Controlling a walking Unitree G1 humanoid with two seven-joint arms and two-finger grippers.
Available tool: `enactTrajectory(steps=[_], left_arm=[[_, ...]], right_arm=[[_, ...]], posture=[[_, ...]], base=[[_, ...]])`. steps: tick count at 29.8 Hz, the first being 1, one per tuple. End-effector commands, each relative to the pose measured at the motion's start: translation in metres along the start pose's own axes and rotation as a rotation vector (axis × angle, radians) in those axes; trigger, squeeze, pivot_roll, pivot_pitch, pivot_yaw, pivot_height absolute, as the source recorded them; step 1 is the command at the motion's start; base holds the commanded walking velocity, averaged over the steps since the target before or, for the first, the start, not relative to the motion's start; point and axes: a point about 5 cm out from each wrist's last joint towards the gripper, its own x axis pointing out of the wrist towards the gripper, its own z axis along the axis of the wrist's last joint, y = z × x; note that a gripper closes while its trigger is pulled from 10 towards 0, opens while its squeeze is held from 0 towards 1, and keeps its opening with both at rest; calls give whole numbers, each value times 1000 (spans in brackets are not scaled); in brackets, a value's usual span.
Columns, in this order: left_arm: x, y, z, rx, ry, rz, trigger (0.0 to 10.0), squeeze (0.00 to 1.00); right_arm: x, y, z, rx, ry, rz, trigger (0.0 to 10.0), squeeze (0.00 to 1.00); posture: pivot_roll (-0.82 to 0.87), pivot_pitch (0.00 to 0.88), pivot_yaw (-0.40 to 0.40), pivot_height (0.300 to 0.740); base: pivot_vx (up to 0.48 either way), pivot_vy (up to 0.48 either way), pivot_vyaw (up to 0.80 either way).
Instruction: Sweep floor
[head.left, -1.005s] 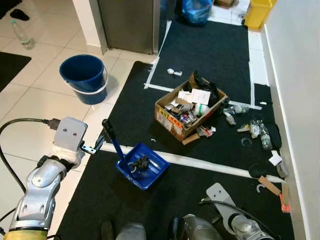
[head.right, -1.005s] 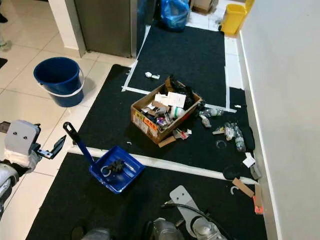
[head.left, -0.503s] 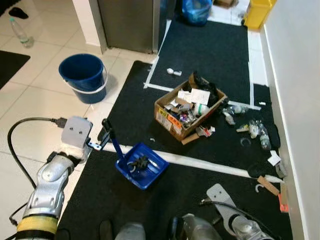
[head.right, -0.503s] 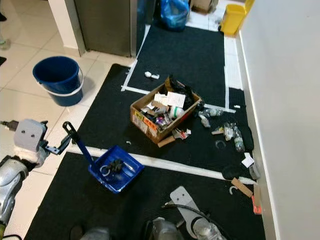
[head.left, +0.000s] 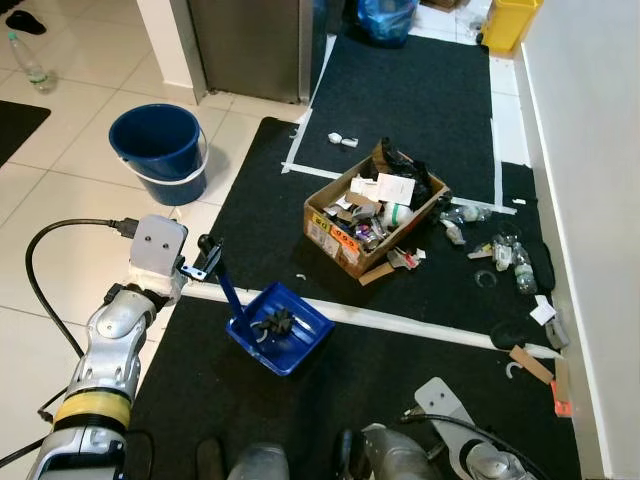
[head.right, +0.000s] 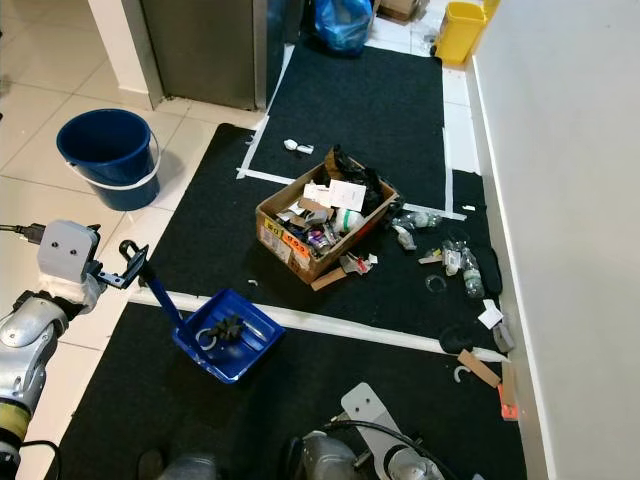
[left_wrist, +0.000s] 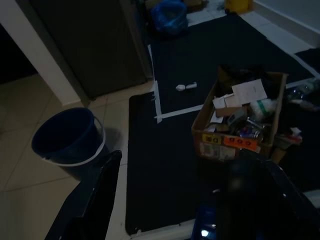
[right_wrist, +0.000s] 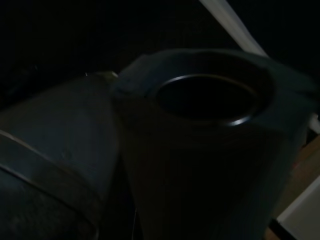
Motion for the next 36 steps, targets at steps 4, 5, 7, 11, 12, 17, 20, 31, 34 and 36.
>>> enactTrajectory(steps=[4, 5, 7, 11, 12, 17, 20, 31, 34, 36], left_arm=[[13, -17, -3, -29, -12, -54, 10000, 0], [15, -19, -3, -34, -18, -58, 10000, 0], [17, -21, -3, -38, -18, -66, 10000, 0], [22, -28, -3, -50, -20, -98, 10000, 0], [22, -28, -3, -50, -20, -98, 10000, 0], [29, -39, -5, -48, -10, -146, 10000, 0], [30, -42, -6, -47, -8, -155, 10000, 0], [33, -40, -7, -32, -3, -151, 10000, 0], [33, -39, -7, -29, -3, -153, 4745, 0], [33, -38, -7, -28, -4, -155, 0, 0]], right_arm=[[-4, -2, -21, -8, 70, -6, 10000, 0], [-5, -2, -22, -7, 70, -6, 10000, 0], [-5, -2, -22, -5, 69, -7, 10000, 0], [-5, -1, -23, -1, 67, -6, 10000, 0], [-5, -1, -23, -1, 67, -6, 10000, 0], [-5, 0, -24, 6, 61, -7, 10000, 0], [-5, 0, -24, 9, 59, -8, 10000, 0], [-6, -1, -25, 9, 60, -9, 10000, 0], [-6, -1, -25, 8, 60, -10, 10000, 0], [-6, -1, -25, 7, 59, -10, 10000, 0]], posture=[[179, 147, -119, 740], [167, 154, -119, 740], [163, 157, -119, 740], [146, 173, -119, 740], [146, 173, -119, 740], [134, 182, -115, 740], [130, 182, -112, 740], [126, 182, -109, 740], [128, 175, -106, 740], [128, 173, -105, 740]], base=[[0, 0, 0], [0, 0, 0], [0, 0, 0], [0, 0, 0], [0, 0, 0], [0, 0, 0], [0, 0, 0], [0, 0, 0], [0, 0, 0], [0, 0, 0]])
